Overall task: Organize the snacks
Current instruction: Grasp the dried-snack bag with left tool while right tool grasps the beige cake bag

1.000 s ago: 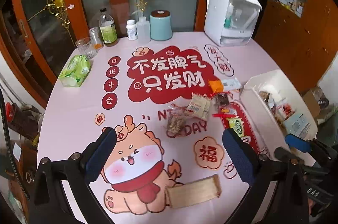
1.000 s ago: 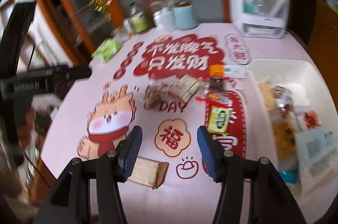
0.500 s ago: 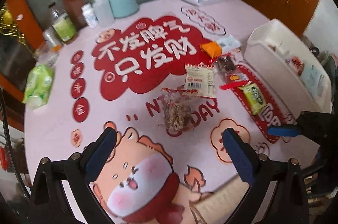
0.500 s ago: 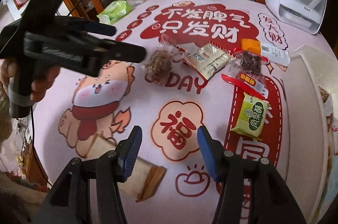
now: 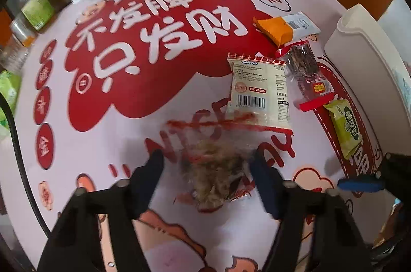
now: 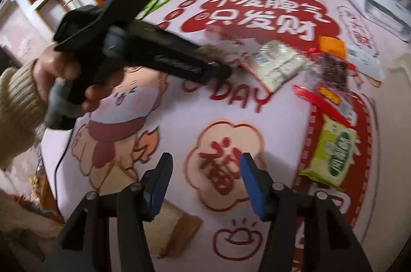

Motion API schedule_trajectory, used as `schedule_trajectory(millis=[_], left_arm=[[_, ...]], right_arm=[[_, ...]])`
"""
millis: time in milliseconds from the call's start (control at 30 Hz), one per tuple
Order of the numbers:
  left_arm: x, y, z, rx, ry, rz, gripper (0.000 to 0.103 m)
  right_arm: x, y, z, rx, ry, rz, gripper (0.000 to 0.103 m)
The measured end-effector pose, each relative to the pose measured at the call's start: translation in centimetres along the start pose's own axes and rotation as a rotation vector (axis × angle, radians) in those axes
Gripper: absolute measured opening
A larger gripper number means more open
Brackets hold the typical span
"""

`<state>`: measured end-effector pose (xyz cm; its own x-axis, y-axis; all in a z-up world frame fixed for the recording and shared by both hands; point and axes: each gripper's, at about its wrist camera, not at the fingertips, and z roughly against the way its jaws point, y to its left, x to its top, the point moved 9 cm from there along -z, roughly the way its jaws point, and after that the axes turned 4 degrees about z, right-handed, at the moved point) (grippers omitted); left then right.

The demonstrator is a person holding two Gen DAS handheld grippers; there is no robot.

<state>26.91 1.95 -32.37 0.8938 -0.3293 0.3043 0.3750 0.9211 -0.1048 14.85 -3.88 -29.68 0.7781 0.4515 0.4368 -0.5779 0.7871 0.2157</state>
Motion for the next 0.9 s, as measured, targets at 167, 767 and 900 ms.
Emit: schedule_trajectory(millis=[167, 767, 900], left_arm=[[0.1, 0.0, -0.3, -0.016, -0.021, -0.006, 0.051], [-7.8, 7.0, 6.0, 0.035, -0.024, 0.162, 0.049], [-10.0, 7.6, 7.3, 0.039, -0.022, 0.195, 0.049]], right_arm=[[-0.3, 3.0, -0.9, 0.087, 0.040, 0.098, 0.066], [-4.5, 11.4, -3.7, 0.105, 0.196, 0.627, 0.073], [-4.6, 12.1, -4.1, 0.060, 0.182, 0.681, 0.073]])
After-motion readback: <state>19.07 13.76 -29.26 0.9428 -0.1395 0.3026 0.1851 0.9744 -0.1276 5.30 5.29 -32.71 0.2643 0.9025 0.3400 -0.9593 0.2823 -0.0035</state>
